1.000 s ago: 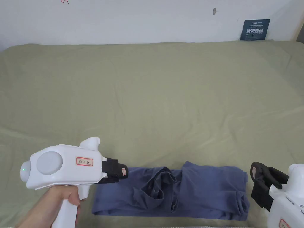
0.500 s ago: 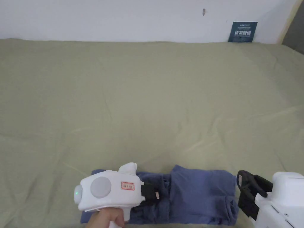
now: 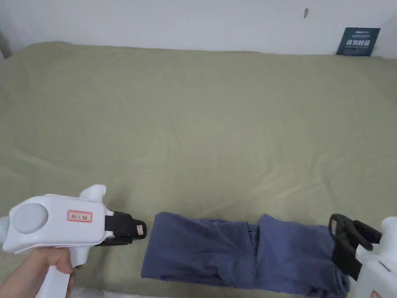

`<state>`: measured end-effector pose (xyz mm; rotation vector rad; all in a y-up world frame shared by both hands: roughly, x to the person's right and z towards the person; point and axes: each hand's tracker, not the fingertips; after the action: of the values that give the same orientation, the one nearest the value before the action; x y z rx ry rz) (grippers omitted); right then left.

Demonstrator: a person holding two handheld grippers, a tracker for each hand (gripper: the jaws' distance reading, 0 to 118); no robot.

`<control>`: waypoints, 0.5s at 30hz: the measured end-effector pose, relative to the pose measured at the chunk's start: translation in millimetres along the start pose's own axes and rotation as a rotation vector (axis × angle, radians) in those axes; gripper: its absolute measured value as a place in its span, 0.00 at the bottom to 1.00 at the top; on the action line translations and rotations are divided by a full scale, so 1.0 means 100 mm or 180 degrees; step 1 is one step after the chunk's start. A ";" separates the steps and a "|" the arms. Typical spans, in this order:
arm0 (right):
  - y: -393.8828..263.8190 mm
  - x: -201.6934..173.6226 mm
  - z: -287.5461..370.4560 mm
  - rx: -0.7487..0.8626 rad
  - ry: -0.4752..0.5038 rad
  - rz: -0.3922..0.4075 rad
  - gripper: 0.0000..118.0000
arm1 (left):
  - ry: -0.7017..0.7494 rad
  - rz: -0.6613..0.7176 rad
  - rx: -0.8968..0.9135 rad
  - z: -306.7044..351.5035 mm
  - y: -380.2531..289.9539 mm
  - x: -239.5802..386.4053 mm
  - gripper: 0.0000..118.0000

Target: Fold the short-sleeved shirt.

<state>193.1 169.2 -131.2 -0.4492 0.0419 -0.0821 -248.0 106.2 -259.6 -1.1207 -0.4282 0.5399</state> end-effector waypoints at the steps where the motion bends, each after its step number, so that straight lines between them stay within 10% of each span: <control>1: 0.01 -0.02 -0.01 -0.0006 0.0002 0.0007 0.00 | -0.0054 0.0018 -0.0016 -0.05 0.01 -0.05 0.50; 4: 0.01 -0.05 -0.06 -0.0029 0.0024 0.0044 0.00 | -0.0467 -0.0080 -0.0089 -0.14 0.03 -0.09 0.97; 11: -0.01 -0.06 -0.12 -0.0098 0.0015 0.0108 0.00 | -0.0910 0.0299 -0.0490 -0.80 0.19 -0.45 0.92; 13: 0.00 -0.07 -0.10 -0.0115 -0.0004 0.0123 0.00 | -0.1066 0.0408 -0.0391 -0.86 0.08 -0.31 0.66; 14: 0.00 -0.07 -0.10 -0.0120 -0.0014 0.0129 0.00 | -0.1210 0.0413 -0.0317 -0.90 0.09 -0.31 0.23; 15: 0.01 -0.06 -0.10 -0.0126 -0.0021 0.0126 0.00 | -0.1170 0.0512 -0.0354 -0.94 0.10 -0.32 0.10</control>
<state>186.8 166.1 -139.9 -0.4879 0.0459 -0.0407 -221.2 22.3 -305.6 -1.1707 -0.6965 0.8784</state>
